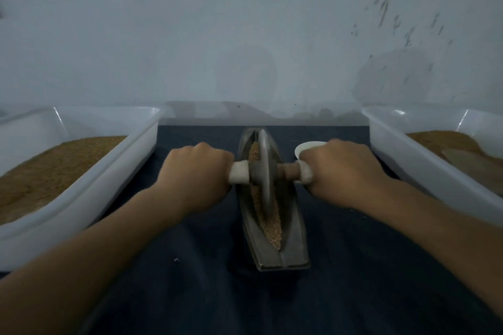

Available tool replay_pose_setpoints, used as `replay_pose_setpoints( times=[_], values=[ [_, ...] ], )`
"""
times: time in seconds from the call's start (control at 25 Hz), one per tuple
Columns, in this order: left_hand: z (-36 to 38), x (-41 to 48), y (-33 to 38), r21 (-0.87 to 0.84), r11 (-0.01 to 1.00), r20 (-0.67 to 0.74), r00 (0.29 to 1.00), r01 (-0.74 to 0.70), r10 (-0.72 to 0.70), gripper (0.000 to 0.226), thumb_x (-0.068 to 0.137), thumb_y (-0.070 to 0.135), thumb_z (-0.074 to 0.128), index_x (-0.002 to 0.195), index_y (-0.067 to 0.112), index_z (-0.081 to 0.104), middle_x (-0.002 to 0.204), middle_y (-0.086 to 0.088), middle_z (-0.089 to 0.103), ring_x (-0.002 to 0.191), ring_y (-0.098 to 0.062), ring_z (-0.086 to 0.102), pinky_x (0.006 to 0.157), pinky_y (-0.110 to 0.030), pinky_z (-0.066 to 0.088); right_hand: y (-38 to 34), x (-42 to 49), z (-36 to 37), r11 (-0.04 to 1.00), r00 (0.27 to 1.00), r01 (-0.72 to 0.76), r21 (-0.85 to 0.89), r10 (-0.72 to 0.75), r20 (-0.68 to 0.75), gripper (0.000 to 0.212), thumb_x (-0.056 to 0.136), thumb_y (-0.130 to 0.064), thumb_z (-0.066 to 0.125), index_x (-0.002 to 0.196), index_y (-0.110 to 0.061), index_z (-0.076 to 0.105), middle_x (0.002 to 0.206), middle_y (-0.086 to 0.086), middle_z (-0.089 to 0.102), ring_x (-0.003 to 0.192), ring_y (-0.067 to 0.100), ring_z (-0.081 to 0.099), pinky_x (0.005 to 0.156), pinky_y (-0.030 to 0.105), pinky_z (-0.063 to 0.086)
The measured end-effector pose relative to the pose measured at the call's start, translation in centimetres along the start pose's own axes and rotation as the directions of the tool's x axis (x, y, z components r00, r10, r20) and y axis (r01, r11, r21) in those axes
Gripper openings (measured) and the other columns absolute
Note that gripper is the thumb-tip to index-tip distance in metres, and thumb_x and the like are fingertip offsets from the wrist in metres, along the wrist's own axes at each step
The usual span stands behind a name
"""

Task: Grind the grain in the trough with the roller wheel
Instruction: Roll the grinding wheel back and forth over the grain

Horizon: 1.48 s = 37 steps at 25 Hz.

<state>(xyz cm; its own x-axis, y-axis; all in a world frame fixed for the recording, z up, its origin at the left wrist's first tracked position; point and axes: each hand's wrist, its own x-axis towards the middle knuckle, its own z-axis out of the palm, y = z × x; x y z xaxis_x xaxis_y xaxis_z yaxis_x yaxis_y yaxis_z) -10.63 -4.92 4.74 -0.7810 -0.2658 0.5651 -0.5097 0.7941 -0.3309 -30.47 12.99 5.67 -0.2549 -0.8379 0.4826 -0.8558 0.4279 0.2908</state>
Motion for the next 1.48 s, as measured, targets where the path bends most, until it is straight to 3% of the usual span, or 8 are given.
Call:
replay_pose_setpoints(
  times=[0.16, 0.28, 0.4, 0.68, 0.84, 1.0, 1.24, 1.48],
  values=[
    [-0.5, -1.0, -0.8, -0.012, 0.998, -0.019, 0.998, -0.068, 0.067, 0.022, 0.069, 0.046, 0.057, 0.064, 0.033, 0.040, 0.056, 0.013, 0.017, 0.043, -0.011, 0.016, 0.047, -0.018, 0.009, 0.2, -2.0, 0.2, 1.000, 0.990, -0.012, -0.021, 0.008, -0.144, 0.031, 0.059, -0.046, 0.069, 0.060, -0.032, 0.041, 0.054, -0.017, 0.017, 0.047, -0.004, 0.010, 0.046, 0.014, 0.005],
    [0.7, 2.7, 0.3, -0.018, 0.983, 0.207, 0.962, 0.183, -0.176, 0.009, 0.086, 0.036, 0.058, 0.084, 0.028, 0.061, 0.071, 0.005, 0.048, 0.060, -0.020, 0.046, 0.055, -0.032, 0.034, -0.4, 2.7, 0.9, 0.996, 0.995, -0.091, 0.002, 0.090, 0.040, 0.021, 0.079, -0.039, 0.068, 0.073, -0.032, 0.050, 0.066, -0.010, 0.049, 0.055, 0.015, 0.043, 0.049, 0.025, 0.030],
    [0.2, 5.0, 0.7, 0.038, 0.983, 0.241, 0.953, 0.178, -0.182, 0.012, 0.088, 0.031, 0.060, 0.096, 0.024, 0.065, 0.084, -0.001, 0.058, 0.074, -0.026, 0.057, 0.062, -0.035, 0.038, -0.2, 4.7, 1.4, 0.975, 0.964, -0.180, 0.133, 0.148, 0.219, 0.016, 0.089, -0.039, 0.063, 0.082, -0.030, 0.051, 0.088, -0.002, 0.063, 0.082, 0.026, 0.062, 0.065, 0.034, 0.044],
    [-2.0, -1.7, -1.2, 0.002, 0.991, -0.078, 0.988, -0.134, 0.133, 0.023, 0.065, 0.047, 0.058, 0.064, 0.033, 0.040, 0.057, 0.012, 0.018, 0.044, -0.015, 0.021, 0.047, -0.017, 0.011, 0.8, -4.1, -0.1, 0.997, 0.979, 0.028, 0.071, -0.013, -0.205, 0.021, 0.075, -0.049, 0.052, 0.072, -0.030, 0.044, 0.054, -0.014, 0.019, 0.041, 0.014, 0.026, 0.048, 0.017, 0.012],
    [0.1, 2.1, 0.2, 0.005, 0.985, 0.215, 0.962, 0.174, -0.171, 0.011, 0.086, 0.040, 0.058, 0.086, 0.028, 0.060, 0.073, 0.005, 0.049, 0.062, -0.021, 0.048, 0.057, -0.033, 0.035, -0.4, 1.8, 0.2, 0.993, 0.992, -0.120, -0.002, 0.120, 0.038, 0.011, 0.089, -0.036, 0.061, 0.081, -0.031, 0.055, 0.071, -0.007, 0.053, 0.057, 0.017, 0.045, 0.051, 0.026, 0.030],
    [0.6, 3.3, 0.0, -0.034, 0.977, 0.296, 0.936, 0.209, -0.190, 0.011, 0.087, 0.037, 0.059, 0.093, 0.027, 0.063, 0.081, 0.002, 0.056, 0.067, -0.021, 0.050, 0.059, -0.033, 0.036, -0.2, 3.9, 0.4, 0.989, 0.979, -0.146, 0.003, 0.144, 0.148, 0.005, 0.091, -0.035, 0.062, 0.090, -0.031, 0.064, 0.079, -0.005, 0.056, 0.069, 0.021, 0.053, 0.058, 0.029, 0.038],
    [-1.6, -1.6, -1.1, 0.040, 0.995, -0.096, 0.990, -0.096, 0.100, 0.019, 0.065, 0.045, 0.052, 0.060, 0.033, 0.038, 0.053, 0.012, 0.019, 0.041, -0.014, 0.020, 0.049, -0.015, 0.007, 1.2, -4.1, -0.6, 0.999, 0.991, -0.014, 0.034, 0.019, -0.136, 0.018, 0.065, -0.049, 0.059, 0.070, -0.033, 0.054, 0.056, -0.016, 0.011, 0.041, 0.016, 0.020, 0.050, 0.015, 0.010],
    [1.4, 3.2, 0.2, -0.009, 0.965, 0.199, 0.946, 0.263, -0.256, 0.010, 0.090, 0.031, 0.056, 0.083, 0.025, 0.058, 0.074, 0.002, 0.052, 0.063, -0.021, 0.048, 0.058, -0.033, 0.035, -0.4, 4.7, 0.6, 0.986, 0.977, -0.166, 0.002, 0.165, 0.134, 0.006, 0.095, -0.034, 0.061, 0.096, -0.030, 0.065, 0.088, -0.002, 0.062, 0.079, 0.025, 0.060, 0.065, 0.033, 0.047]
  ],
)
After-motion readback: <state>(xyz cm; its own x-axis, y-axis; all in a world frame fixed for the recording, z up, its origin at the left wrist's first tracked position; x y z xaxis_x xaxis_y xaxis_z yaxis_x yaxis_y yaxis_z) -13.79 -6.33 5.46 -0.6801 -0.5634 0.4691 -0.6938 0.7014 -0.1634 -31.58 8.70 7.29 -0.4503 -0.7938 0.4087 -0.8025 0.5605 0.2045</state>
